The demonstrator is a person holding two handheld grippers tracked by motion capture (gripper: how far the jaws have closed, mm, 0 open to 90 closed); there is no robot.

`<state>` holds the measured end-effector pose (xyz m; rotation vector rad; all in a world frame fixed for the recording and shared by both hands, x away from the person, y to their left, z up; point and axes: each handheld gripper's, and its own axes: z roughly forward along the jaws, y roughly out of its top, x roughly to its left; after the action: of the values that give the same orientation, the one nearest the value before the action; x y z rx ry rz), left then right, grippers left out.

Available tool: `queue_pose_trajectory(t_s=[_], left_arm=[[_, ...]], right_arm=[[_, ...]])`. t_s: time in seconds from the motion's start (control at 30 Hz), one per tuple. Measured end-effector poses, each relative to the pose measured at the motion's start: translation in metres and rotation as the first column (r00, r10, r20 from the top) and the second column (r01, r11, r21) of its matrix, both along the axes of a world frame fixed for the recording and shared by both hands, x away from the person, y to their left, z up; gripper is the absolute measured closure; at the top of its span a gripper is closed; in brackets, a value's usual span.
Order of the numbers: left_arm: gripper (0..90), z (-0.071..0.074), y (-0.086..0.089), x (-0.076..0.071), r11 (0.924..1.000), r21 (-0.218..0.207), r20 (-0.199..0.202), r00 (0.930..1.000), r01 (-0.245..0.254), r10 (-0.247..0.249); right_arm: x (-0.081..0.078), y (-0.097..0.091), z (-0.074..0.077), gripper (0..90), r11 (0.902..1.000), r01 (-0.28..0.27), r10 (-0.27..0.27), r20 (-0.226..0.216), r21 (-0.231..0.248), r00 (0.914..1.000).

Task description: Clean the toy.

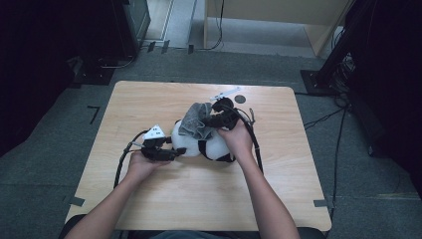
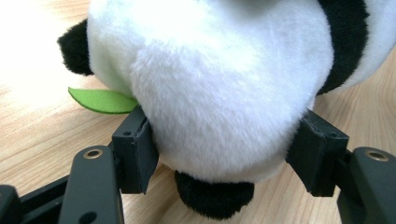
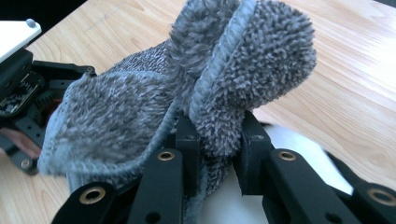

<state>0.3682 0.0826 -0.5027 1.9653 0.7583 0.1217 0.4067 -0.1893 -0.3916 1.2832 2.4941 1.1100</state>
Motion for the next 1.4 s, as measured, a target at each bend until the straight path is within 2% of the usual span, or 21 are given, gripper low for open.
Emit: queue_pose_trajectory(t_s=[0.07,0.37,0.5,0.63,0.77,1.0,1.2,1.27,1.4], left_arm=[[34.0,0.000,0.000,0.000,1.0000,-0.002,-0.010,1.0000,0.000,0.000],[34.8,0.001,-0.001,-0.001,1.0000,-0.006,0.001,1.0000,0.000,0.000],[34.9,0.000,-0.001,-0.001,1.0000,-0.006,0.003,1.0000,0.001,-0.001],[34.8,0.000,-0.001,-0.001,1.0000,-0.004,0.005,1.0000,0.002,-0.002],[34.8,0.000,-0.001,-0.001,1.0000,-0.004,0.008,1.0000,0.003,-0.003],[34.9,0.000,-0.001,-0.001,1.0000,-0.003,0.006,1.0000,0.003,-0.003],[34.8,0.000,-0.001,-0.001,1.0000,0.000,0.003,1.0000,0.001,-0.001],[34.8,0.000,-0.001,-0.001,1.0000,0.001,0.003,1.0000,0.002,-0.002],[34.8,0.001,-0.001,-0.001,1.0000,0.004,0.003,1.0000,0.002,-0.002]], right_arm=[[-0.004,-0.011,0.002,75.0,0.9999,0.011,-0.011,0.007,0.013,0.9999],[-0.019,-0.051,0.010,74.9,0.9971,0.063,-0.065,0.034,0.042,0.9973],[-0.024,-0.070,0.011,74.9,0.9940,0.093,-0.095,0.037,0.058,0.9948],[-0.030,-0.088,0.007,75.0,0.9913,0.120,-0.122,0.038,0.053,0.9918],[-0.035,-0.101,-0.001,75.0,0.9908,0.127,-0.128,0.026,0.047,0.9914],[-0.040,-0.112,-0.019,75.0,0.9866,0.156,-0.157,0.013,0.046,0.9875],[-0.042,-0.112,-0.041,75.2,0.9846,0.174,-0.174,-0.011,0.014,0.9847],[-0.042,-0.111,-0.049,75.1,0.9853,0.171,-0.171,-0.020,-0.012,0.9851],[-0.042,-0.109,-0.066,75.2,0.9851,0.169,-0.171,-0.059,-0.029,0.9836]])
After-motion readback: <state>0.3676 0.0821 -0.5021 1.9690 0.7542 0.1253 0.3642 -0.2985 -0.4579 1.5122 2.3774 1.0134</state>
